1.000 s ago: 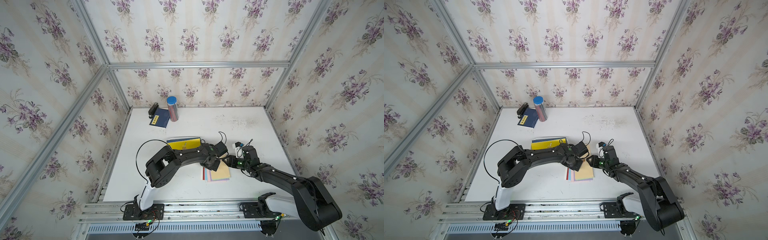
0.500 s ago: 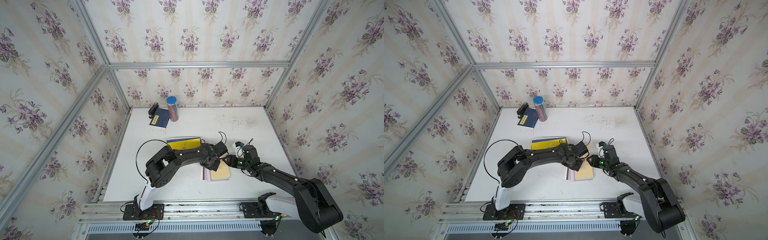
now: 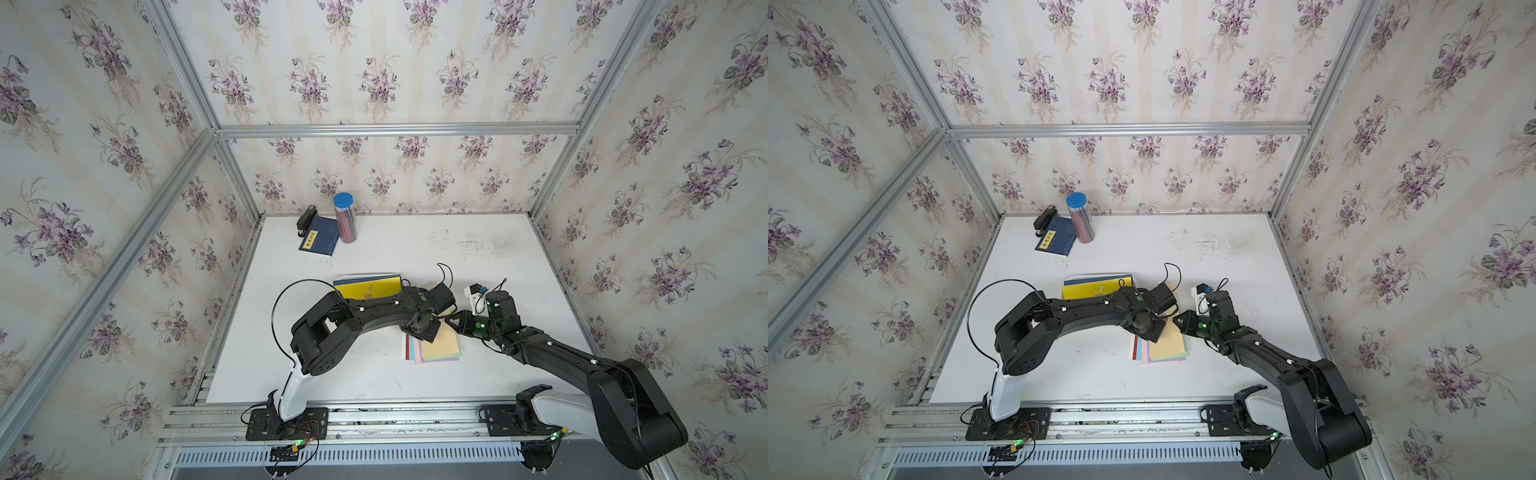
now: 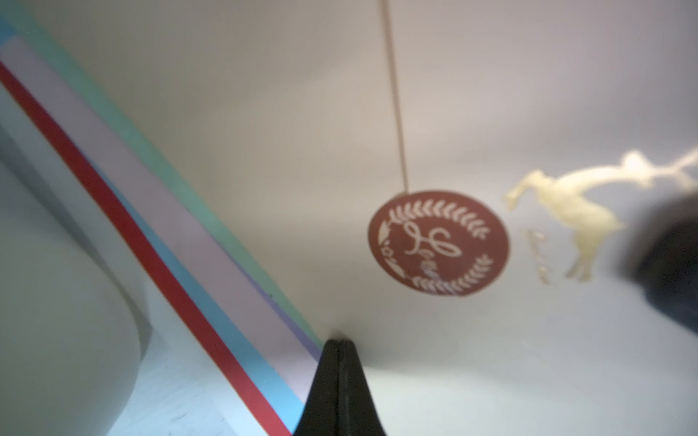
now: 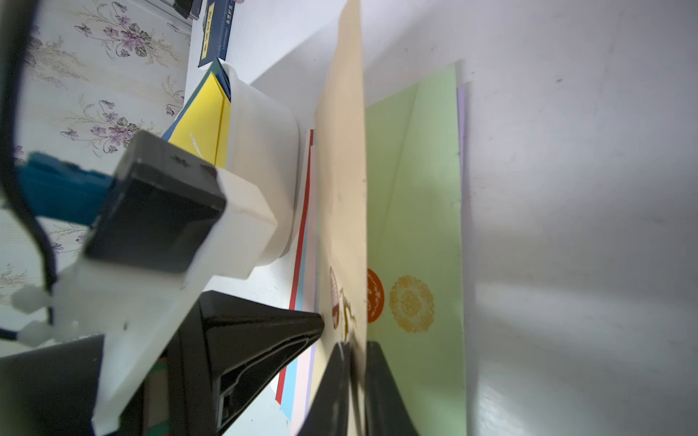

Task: Put the sealed envelopes into the storage box
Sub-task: Pick up the envelope from the center of the board.

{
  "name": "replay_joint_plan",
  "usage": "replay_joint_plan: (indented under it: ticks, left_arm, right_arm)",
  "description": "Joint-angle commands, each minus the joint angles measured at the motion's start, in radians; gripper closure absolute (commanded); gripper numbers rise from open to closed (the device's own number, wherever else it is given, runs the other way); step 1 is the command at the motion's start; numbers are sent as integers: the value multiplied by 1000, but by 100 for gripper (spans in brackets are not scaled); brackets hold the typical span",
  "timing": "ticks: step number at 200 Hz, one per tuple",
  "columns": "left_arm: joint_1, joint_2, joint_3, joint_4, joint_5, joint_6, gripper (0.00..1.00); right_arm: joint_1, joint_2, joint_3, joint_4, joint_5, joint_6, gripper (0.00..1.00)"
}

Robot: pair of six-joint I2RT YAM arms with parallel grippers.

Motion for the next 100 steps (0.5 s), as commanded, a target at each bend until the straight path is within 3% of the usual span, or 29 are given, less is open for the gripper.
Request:
replay_joint_plan:
  ticks: [1,27,38,58,81,100]
  left_arm:
    - [-1,-9,-5,22,9,12,100]
    - [-3,-52,1,33,7,27,98]
    - [-7,-83,15,25,-3,40,88]
    - [-11,-158,35,-3,-29,58,62]
    - [-12,-297,1,-22,-58,67,46]
    - [-6,-437,-77,-46,-149,76,31]
  right_arm:
    - [1,-5,-2,23,-29,3,96]
    - [1,-54,15,-19,2,-31,100]
    - [1,-81,33,-60,29,-54,100]
    - [1,-129,77,-139,62,-105,100]
    - [1,-180,140,-228,60,-197,100]
    - [1,-217,187,-263,50,-271,100]
